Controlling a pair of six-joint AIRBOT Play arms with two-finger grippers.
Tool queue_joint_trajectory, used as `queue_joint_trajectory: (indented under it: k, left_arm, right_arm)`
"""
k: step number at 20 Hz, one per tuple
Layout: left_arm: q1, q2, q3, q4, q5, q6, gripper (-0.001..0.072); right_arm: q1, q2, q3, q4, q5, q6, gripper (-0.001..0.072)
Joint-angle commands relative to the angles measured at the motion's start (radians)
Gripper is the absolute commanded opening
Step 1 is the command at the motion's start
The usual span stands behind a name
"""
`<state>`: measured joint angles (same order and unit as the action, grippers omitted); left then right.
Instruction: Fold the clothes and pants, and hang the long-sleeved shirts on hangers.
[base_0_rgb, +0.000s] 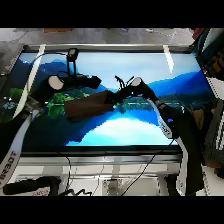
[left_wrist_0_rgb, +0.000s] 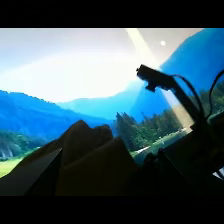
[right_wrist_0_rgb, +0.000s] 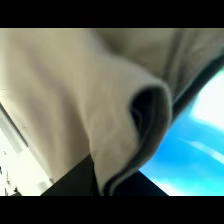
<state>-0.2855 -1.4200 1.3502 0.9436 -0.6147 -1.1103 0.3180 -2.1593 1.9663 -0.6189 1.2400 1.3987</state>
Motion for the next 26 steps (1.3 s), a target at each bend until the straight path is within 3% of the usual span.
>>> queue_joint_trajectory:
  k: [1, 3, 8, 12, 18, 22, 26]
  left_arm:
    - [0.040, 0.116, 0.000, 0.126, -0.111, 0.000, 0.0694]
    - [0.055, 0.206, 0.000, 0.229, -0.138, 0.000, 0.0693]
    - [0.078, 0.431, 0.000, 0.468, -0.139, 0.000, 0.0693]
    - [0.077, 0.541, 0.000, 0.478, -0.138, 0.000, 0.0694]
    - [0.077, 0.575, 0.000, 0.478, -0.138, 0.000, 0.0694]
    - [0.077, 0.575, 0.000, 0.478, -0.138, 0.000, 0.0694]
    - [0.077, 0.575, 0.000, 0.478, -0.138, 0.000, 0.0694]
  right_arm:
    - [-0.060, 0.083, 0.098, 0.011, 0.059, 0.002, 0.0016]
    - [-0.137, 0.195, 0.097, -0.022, 0.070, 0.033, 0.0016]
    - [-0.392, 0.511, 0.097, -0.303, 0.245, 0.145, 0.0016]
    - [-0.632, 0.728, 0.097, -0.549, 0.339, 0.261, 0.0016]
    - [-1.029, 0.928, 0.069, -0.882, 0.480, 0.327, 0.0016]
    - [-1.283, 0.974, 0.009, -0.936, 0.602, 0.330, 0.0016]
    - [-1.417, 0.993, -0.025, -0.960, 0.599, 0.351, 0.0017]
